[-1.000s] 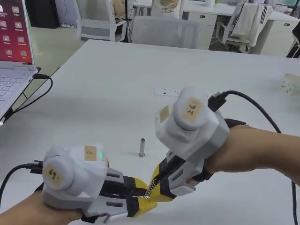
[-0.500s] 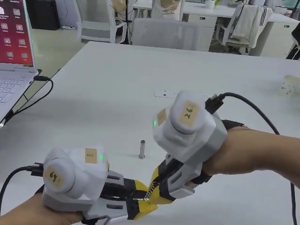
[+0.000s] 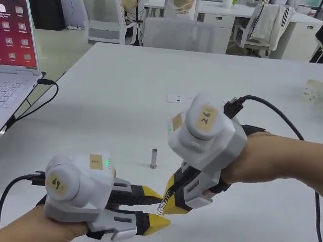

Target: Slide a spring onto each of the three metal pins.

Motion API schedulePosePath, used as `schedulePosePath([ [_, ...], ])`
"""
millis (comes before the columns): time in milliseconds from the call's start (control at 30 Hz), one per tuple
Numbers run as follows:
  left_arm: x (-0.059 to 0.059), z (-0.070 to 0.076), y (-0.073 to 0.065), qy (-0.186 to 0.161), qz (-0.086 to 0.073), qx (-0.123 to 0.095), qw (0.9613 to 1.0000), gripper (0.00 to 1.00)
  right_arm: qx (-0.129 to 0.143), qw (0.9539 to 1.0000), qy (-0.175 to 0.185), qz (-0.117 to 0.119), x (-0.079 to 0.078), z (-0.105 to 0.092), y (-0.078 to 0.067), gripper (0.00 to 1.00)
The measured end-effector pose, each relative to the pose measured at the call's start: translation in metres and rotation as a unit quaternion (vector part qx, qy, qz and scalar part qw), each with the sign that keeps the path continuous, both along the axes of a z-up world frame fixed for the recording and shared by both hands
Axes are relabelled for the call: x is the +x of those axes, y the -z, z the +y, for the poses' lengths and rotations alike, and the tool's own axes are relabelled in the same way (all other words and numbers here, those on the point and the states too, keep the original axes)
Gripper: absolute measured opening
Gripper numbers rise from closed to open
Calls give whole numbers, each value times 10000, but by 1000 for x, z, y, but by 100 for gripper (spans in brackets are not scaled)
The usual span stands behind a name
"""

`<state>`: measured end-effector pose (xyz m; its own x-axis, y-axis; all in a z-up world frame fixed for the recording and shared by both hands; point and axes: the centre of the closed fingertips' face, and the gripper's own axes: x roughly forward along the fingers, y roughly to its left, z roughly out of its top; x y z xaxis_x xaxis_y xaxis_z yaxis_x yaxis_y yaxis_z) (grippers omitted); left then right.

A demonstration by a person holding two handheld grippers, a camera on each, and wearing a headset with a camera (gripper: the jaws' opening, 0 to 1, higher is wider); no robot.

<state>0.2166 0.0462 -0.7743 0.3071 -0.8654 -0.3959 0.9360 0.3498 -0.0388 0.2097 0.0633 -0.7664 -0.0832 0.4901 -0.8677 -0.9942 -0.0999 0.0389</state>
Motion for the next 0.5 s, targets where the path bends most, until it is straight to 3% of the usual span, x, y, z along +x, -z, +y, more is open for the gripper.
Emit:
schedulePosePath([
  [500,10,11,-4,-366,51,-110,9993,35,-47,9997,214,-84,15,-15,-4,8],
])
